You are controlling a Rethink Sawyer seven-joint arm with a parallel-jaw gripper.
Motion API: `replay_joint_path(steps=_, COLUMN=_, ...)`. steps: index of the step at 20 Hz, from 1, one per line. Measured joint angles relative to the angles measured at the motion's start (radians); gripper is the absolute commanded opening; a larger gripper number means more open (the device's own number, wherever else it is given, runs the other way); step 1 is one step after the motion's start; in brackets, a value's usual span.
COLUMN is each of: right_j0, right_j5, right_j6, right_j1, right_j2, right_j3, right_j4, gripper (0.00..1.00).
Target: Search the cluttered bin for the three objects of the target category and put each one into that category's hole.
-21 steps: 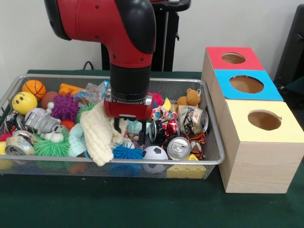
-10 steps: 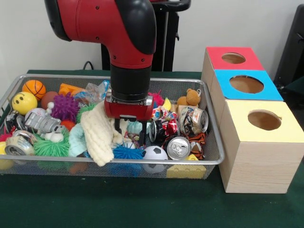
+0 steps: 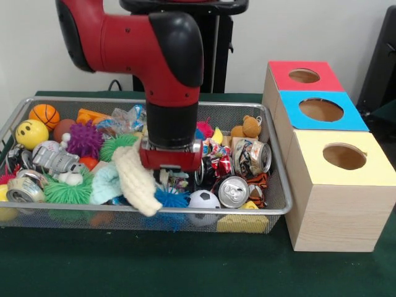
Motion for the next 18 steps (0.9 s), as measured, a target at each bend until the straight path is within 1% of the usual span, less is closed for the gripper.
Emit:
replay_joint_path(steps=2, right_j0=-0.018, right_j5=0.002, right_j6=0.0, right_j1=0.011, right_j2=0.022, right_j3=-0.01, right_j4=-0.011, gripper=1.0)
replay_joint_path(steps=6, right_j0=-0.056, right_j5=0.033, right_j6=0.0, right_j1=0.008, right_j2=0.064, right_j3=-0.015, right_j4=-0.041, gripper=1.0)
replay_joint_path(steps=12, right_j0=-0.054, right_j5=0.04, right_j6=0.0, right_j1=0.007, right_j2=0.066, right_j3=-0.018, right_j4=-0.056, gripper=1.0)
replay_joint_path(steps=13, right_j0=-0.054, right_j5=0.04, right_j6=0.0, right_j1=0.007, right_j2=0.065, right_j3=-0.019, right_j4=-0.057, gripper=0.0)
replay_joint_path(steps=18, right_j0=-0.053, right_j5=0.04, right_j6=0.0, right_j1=0.007, right_j2=0.06, right_j3=-0.023, right_j4=-0.064, gripper=0.0)
